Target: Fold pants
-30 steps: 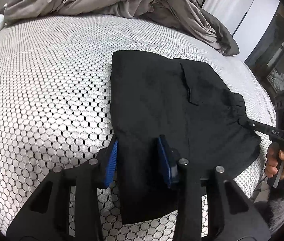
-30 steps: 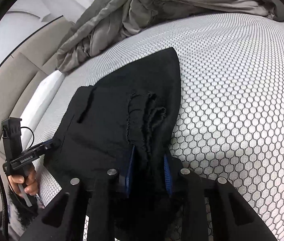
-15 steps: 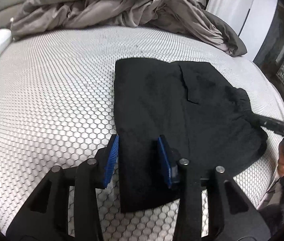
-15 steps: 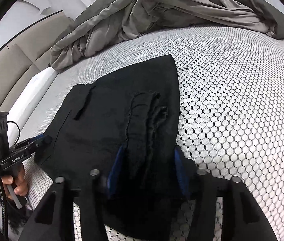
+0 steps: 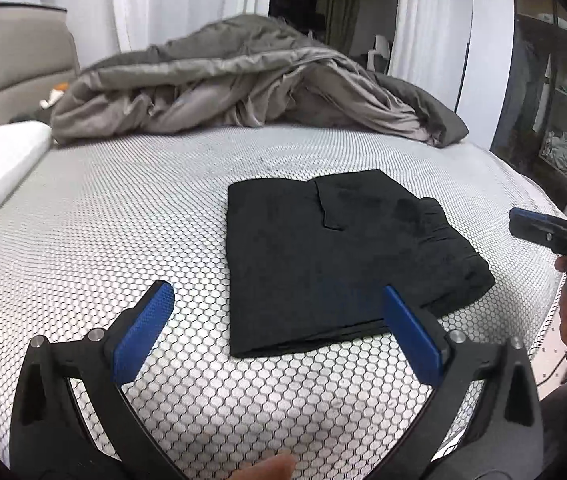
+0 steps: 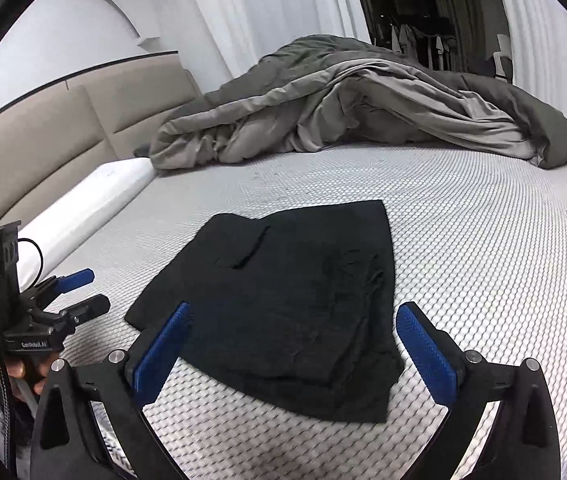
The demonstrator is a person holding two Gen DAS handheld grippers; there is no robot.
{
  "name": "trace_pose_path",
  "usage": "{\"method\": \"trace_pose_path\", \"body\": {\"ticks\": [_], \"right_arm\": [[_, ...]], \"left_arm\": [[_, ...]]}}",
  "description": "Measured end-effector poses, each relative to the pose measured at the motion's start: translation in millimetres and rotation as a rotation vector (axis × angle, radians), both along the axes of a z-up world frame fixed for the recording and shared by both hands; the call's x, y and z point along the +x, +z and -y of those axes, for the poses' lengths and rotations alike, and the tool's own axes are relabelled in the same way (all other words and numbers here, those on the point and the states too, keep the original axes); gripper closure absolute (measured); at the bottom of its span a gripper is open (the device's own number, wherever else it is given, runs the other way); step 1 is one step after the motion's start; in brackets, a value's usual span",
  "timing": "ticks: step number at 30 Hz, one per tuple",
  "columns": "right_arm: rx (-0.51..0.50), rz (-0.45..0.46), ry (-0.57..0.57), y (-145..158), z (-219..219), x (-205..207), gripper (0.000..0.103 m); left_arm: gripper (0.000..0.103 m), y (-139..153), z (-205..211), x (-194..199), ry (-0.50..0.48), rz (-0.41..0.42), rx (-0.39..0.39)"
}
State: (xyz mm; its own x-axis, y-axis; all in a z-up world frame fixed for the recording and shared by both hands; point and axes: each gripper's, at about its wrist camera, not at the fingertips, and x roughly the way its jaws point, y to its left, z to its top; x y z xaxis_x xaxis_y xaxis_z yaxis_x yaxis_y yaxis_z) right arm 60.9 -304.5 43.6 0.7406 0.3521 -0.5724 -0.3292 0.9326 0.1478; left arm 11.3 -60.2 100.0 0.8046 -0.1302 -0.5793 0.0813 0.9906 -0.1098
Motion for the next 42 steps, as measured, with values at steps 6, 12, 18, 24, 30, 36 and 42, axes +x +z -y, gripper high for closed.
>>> {"method": "trace_pose_path", "body": {"ticks": [6, 12, 18, 24, 30, 36, 42], "right_arm": [[-0.032, 0.07, -0.025, -16.9, -1.4, -16.7, 0.0], [-0.076, 0.117, -0.029, -20.8, -8.2, -21.5, 0.0], [-0.049, 0.136, -0.01, -17.6, -11.8, -25.8, 0.0], [-0.038, 0.155, -0.01, -12.6, -7.4, -30.4, 0.0], [-0.019, 0.165, -0.032, -10.3, 0.4, -31.4, 0.0], [0.001, 0.171, -0.055, -8.3, 5.0, -30.2, 0.0], [-0.004, 0.169, -0.055, -8.6, 5.3, -29.6, 0.0]], "left_arm": [[0.001, 2.8, -1.1, -16.4, 0.052, 0.097, 0.047], [0.001, 2.9, 1.4, -11.3, 0.047, 0.082, -0.008], [0.001, 1.0, 5.8, 1.8, 0.052, 0.087, -0.015], [0.001, -3.9, 6.0, 11.9, 0.044, 0.076, -0.005], [0.001, -5.3, 1.3, 14.7, 0.041, 0.081, 0.0], [0.001, -6.2, -3.8, 16.1, 0.044, 0.084, -0.001], [0.001, -6.6, -7.1, 17.4, 0.043, 0.087, 0.001]]}}
